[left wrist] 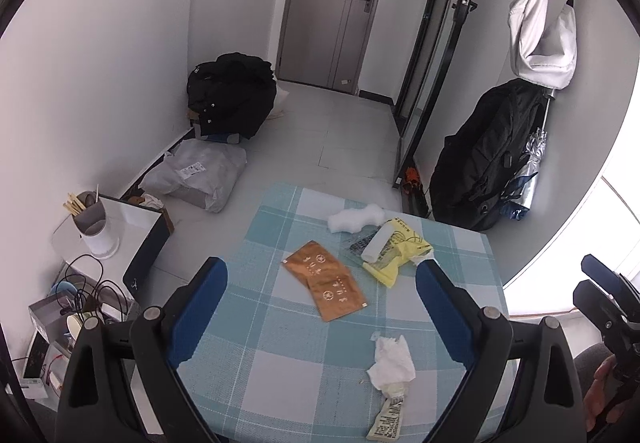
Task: Collect trash
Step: 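Lower the right tool onto the white crumpled tissue and close it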
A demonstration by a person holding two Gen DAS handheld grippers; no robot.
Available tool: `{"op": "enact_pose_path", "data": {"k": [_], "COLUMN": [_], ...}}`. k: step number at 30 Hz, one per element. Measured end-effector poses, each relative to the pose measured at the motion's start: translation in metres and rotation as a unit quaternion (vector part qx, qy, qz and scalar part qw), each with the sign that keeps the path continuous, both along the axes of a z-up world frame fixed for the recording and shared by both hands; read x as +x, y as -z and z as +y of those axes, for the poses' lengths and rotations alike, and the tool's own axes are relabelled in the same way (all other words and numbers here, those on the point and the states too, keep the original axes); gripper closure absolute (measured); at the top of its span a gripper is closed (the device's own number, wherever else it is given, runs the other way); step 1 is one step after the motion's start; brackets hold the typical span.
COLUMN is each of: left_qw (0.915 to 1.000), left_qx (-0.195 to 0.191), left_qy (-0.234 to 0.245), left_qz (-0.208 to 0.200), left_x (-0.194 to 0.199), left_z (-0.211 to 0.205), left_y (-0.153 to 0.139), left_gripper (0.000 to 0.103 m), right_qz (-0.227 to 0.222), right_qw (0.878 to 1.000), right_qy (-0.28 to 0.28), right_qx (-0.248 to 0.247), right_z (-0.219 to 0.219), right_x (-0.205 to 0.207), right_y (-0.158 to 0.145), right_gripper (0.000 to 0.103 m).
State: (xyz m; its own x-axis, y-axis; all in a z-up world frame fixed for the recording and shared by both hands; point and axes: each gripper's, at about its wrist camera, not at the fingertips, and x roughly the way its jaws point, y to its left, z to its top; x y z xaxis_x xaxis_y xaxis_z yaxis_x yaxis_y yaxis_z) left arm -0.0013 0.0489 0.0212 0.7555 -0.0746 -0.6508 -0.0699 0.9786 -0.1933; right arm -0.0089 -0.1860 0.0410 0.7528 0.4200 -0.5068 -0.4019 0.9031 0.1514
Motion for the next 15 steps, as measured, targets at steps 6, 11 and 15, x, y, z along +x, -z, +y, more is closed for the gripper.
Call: {"op": "enact_pose_path", "data": {"k": [6, 11, 15], "left_qw": [0.9991, 0.9979, 0.9973], "left_qx": [0.018, 0.009, -0.014], "left_qy": [-0.03, -0.047, -0.05], "left_qz": [0.022, 0.042, 0.051], "left_x": [-0.006, -0.002, 0.001], "left_z": [0.02, 0.037, 0.046], "left_y": [0.026, 0.04, 0.043], "left_gripper": [0.01, 0.01, 0.01], "right_qz": [0.013, 0.03, 0.045], "right_qw": [0.999, 0.996, 0.993], "right_qy": [-0.024, -0.03, -0.045], "right_qx": [-0.042, -0.084, -0.104], "right_z": [0.034, 0.049, 0.06], "right_x": [0.006, 0.004, 0.006], "right_y": [0.031, 0.06, 0.073], "right_gripper": [0.009, 0.009, 0.009]}}
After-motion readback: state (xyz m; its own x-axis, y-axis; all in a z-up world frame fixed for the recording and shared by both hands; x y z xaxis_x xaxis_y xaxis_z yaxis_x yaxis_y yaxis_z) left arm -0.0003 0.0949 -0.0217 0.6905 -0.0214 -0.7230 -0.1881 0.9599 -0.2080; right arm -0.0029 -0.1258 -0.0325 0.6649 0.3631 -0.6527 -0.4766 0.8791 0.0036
